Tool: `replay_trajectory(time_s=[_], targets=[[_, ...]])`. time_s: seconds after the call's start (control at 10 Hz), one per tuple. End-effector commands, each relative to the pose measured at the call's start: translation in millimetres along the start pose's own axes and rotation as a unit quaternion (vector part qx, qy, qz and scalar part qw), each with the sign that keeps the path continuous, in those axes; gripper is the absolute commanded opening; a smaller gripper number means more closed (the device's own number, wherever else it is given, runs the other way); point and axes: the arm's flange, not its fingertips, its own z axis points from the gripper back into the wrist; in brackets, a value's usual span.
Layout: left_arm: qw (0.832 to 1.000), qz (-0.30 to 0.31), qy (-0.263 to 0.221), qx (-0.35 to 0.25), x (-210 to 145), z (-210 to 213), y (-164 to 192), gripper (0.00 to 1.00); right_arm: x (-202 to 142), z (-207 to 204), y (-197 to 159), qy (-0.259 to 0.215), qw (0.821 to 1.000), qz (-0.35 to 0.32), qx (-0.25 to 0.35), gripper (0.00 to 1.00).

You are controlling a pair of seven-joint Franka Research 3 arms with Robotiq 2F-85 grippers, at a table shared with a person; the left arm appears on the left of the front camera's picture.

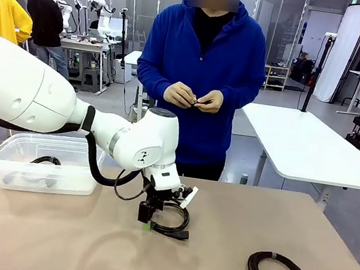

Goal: Organize and store the cables.
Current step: Place the Power Cable into the Organizing box.

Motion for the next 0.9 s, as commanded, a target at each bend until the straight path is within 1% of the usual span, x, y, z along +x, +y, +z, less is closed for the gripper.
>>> replay_trajectory(time_s=[0.0, 0.2, 0.4, 0.5, 0.6, 0.7, 0.8], targets=[[0.999, -0.026, -0.028, 0.002, -2.5, 2.5, -20.0, 0.99, 1.8, 0.9, 1.7, 0.003, 1.0, -0.006, 0.003, 1.0], [0.999, -0.036, -0.029, -0.009, -2.8, 5.9, -26.8, 0.99, 1.8, 0.9, 1.7, 0.003, 1.0, -0.006, 0.003, 1.0], [0.999, -0.03, -0.02, -0.016, 0.1, 7.0, -24.9, 0.99, 1.8, 0.9, 1.7, 0.003, 1.0, -0.006, 0.003, 1.0], [0.999, -0.026, -0.015, -0.015, 2.6, 5.8, -24.3, 0.88, 1.8, 0.9, 1.7, 0.003, 1.0, -0.006, 0.003, 1.0], [0.999, -0.032, -0.027, -0.014, 3.9, 6.7, -23.5, 0.48, 1.8, 0.9, 1.7, 0.003, 1.0, -0.006, 0.003, 1.0], [0.999, -0.031, -0.023, -0.02, 5.3, 7.6, -21.2, 0.28, 1.8, 0.9, 1.7, 0.003, 1.0, -0.006, 0.003, 1.0], [0.999, -0.024, -0.016, -0.027, 6.7, 7.8, -19.0, 0.0, 1.8, 0.9, 1.7, 0.003, 1.0, -0.006, 0.003, 1.0]])
